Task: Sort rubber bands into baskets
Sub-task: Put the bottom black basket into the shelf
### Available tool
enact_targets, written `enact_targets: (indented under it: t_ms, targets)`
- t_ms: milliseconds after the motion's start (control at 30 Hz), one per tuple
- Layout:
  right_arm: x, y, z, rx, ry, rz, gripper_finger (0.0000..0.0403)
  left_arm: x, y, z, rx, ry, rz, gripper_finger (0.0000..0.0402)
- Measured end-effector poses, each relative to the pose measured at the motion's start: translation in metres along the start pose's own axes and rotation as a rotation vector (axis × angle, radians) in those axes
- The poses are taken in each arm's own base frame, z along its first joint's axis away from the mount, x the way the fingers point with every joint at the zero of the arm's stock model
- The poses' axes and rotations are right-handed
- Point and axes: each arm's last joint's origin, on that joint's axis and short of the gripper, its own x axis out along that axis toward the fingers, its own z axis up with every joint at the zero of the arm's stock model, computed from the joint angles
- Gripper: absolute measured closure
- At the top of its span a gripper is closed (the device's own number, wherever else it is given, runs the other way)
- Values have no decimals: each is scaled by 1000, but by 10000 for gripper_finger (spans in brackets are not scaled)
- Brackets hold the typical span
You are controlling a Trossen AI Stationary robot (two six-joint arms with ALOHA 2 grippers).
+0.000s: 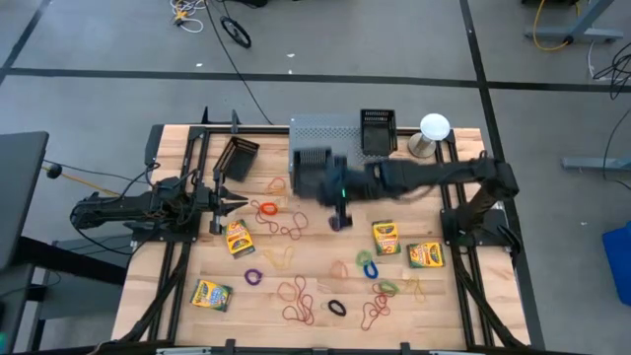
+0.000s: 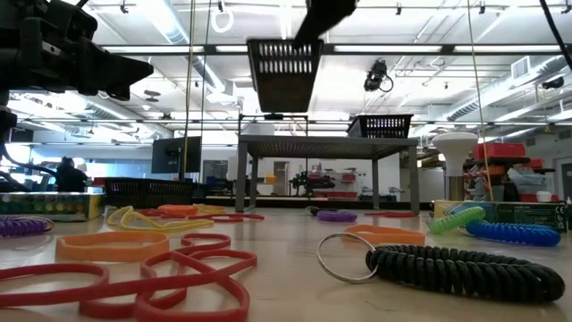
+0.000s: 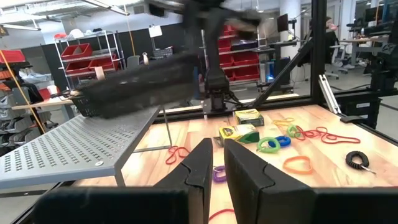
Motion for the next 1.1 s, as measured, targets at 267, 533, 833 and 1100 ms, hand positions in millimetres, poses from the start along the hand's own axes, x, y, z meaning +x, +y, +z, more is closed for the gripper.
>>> enact_targets:
  t_ms: [267, 533, 833, 1100]
  targets:
    - [15, -74, -37, -9, 127, -52, 388, 0, 0, 0, 0, 0, 0, 351]
    - [27, -96, -64, 1, 178, 7, 388, 0, 0, 0, 0, 0, 0, 351]
    - [31, -105, -76, 10, 211, 5, 387, 0, 0, 0, 0, 0, 0, 351]
    - [31, -106, -78, 31, 225, 1, 349, 0, 0, 0, 0, 0, 0, 351]
